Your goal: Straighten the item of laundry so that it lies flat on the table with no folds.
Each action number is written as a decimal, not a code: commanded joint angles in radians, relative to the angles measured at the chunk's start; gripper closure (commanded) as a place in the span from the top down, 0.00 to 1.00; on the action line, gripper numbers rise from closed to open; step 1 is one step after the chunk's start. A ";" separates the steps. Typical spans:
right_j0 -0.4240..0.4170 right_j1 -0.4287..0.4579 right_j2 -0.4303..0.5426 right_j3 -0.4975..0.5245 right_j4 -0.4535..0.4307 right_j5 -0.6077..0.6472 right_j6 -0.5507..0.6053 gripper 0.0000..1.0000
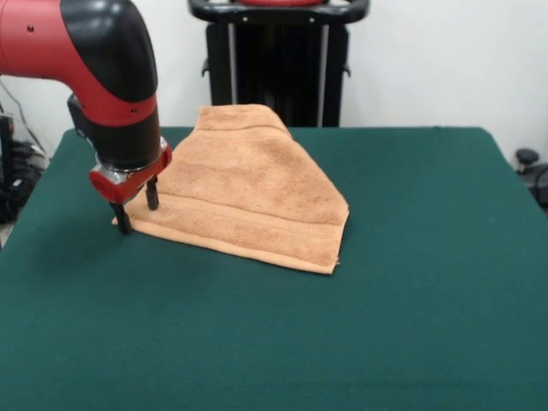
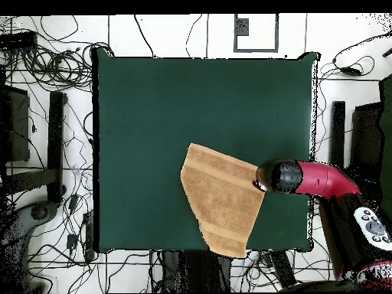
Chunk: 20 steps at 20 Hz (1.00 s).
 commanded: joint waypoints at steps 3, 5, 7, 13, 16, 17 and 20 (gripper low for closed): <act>0.043 0.086 -0.033 0.112 0.004 -0.078 0.219 1.00; 0.044 0.092 -0.035 0.108 0.007 -0.083 0.219 1.00; 0.046 0.093 -0.038 0.107 0.010 -0.085 0.216 1.00; 0.048 0.097 -0.042 0.110 0.011 -0.092 0.197 1.00; 0.050 0.104 -0.052 0.107 0.025 -0.101 0.228 0.00; 0.045 0.108 -0.049 0.107 0.027 -0.107 0.226 0.00; 0.042 0.114 -0.042 0.105 0.029 -0.121 0.214 0.00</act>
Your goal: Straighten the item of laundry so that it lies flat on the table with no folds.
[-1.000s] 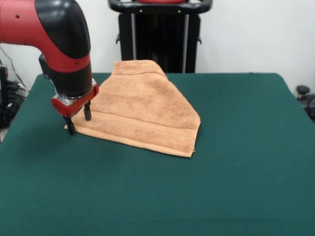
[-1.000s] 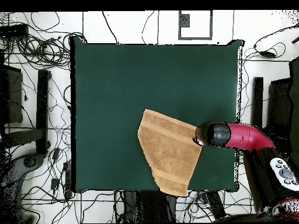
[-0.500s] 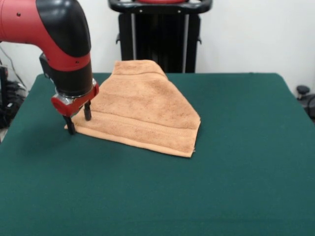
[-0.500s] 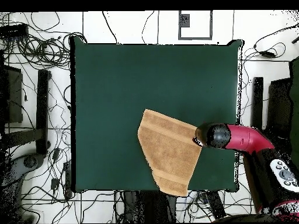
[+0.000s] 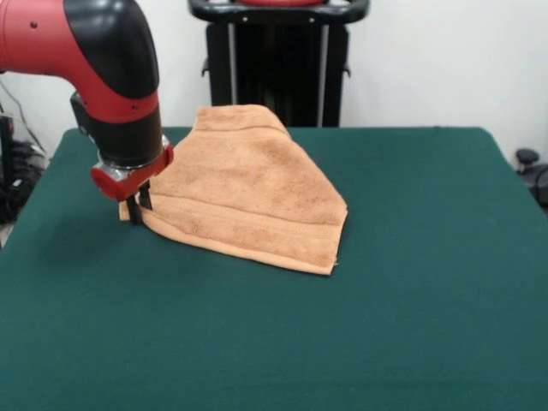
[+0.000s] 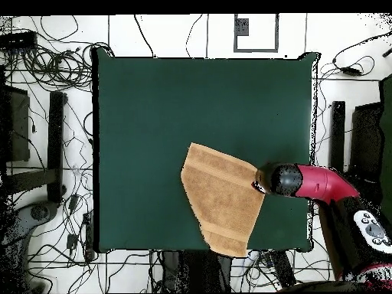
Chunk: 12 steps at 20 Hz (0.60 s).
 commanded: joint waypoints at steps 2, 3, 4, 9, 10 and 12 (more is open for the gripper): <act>0.036 0.122 -0.015 0.086 0.006 -0.084 0.214 0.00; 0.036 0.124 -0.016 0.085 0.005 -0.088 0.212 0.00; 0.037 0.127 -0.017 0.083 0.006 -0.092 0.212 0.00; 0.042 0.122 -0.020 0.087 0.019 -0.088 0.214 0.00; 0.042 0.119 -0.020 0.088 0.021 -0.088 0.213 0.00; 0.045 0.112 -0.022 0.087 0.026 -0.084 0.214 0.00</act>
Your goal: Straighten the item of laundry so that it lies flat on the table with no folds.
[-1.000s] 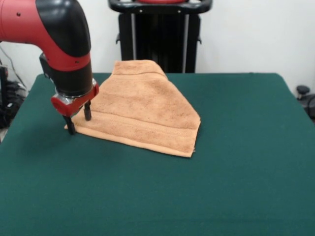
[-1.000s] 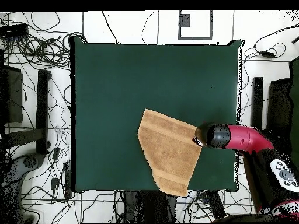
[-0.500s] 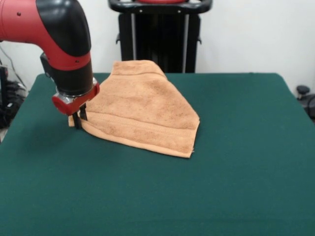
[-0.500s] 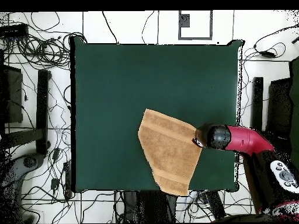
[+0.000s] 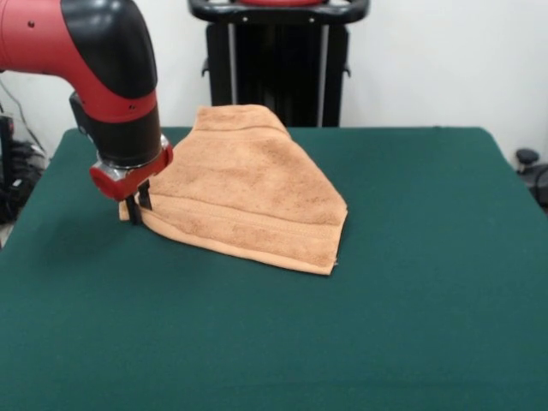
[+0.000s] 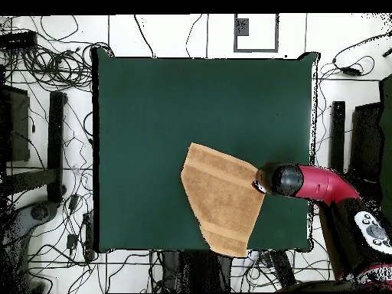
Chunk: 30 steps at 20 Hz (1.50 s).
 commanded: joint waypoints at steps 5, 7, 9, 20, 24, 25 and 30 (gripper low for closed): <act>0.044 0.101 -0.005 0.066 0.010 -0.049 0.188 0.00; 0.044 0.097 -0.002 0.060 0.010 -0.039 0.174 0.00; 0.043 0.094 0.000 0.054 0.009 -0.036 0.168 0.00; 0.029 0.135 0.022 -0.032 -0.003 -0.012 0.099 0.00; 0.023 0.137 0.027 -0.051 -0.005 0.009 0.073 0.00; 0.022 0.137 0.028 -0.055 -0.005 0.015 0.067 0.00; 0.023 0.144 0.036 -0.084 -0.001 0.046 0.040 0.00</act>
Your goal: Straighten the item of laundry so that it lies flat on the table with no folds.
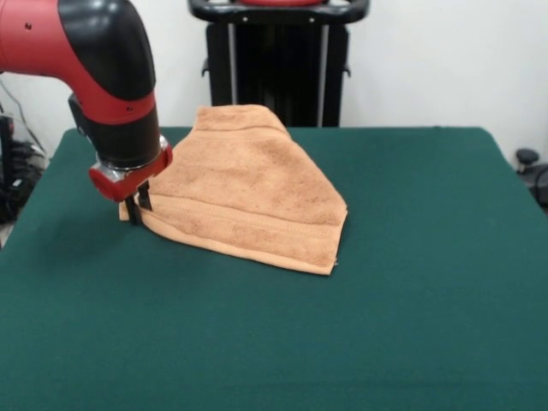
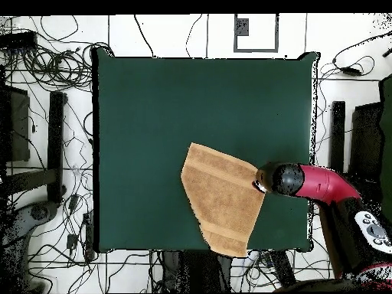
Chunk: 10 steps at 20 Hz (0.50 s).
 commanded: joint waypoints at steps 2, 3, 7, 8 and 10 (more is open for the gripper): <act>0.025 0.145 0.043 -0.091 -0.017 0.046 0.030 0.00; 0.025 0.148 0.045 -0.099 -0.017 0.053 0.024 0.00; 0.033 0.160 0.054 -0.137 -0.016 0.077 0.001 0.00; 0.036 0.162 0.056 -0.145 -0.016 0.082 -0.002 0.00; 0.039 0.167 0.061 -0.162 -0.017 0.094 -0.014 0.00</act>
